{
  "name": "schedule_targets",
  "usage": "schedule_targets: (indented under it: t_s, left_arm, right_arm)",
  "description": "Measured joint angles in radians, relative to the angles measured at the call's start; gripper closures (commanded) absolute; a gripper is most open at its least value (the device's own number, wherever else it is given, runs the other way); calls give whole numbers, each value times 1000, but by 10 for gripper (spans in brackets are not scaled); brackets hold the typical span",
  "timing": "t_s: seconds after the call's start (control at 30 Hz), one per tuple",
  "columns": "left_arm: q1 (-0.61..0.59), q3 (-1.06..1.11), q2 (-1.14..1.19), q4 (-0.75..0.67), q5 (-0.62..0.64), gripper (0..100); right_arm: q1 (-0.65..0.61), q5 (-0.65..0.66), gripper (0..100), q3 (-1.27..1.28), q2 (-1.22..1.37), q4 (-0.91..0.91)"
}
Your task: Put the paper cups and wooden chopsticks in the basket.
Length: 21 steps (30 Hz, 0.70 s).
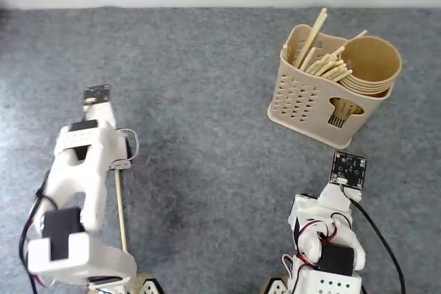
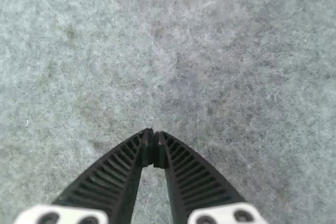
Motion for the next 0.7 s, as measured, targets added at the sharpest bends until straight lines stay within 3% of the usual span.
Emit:
schedule_targets:
  t_s: [0.27,0.43,0.7]
  left_arm:
    - [106,2,-437,189,-6,987]
    - [170,2,-701,213,34,987]
    - [284,2,-796,213,127,987]
  right_arm:
    - [0,0,990,0,0,0]
    - [0,0,990,0,0,0]
    - [0,0,990,0,0,0]
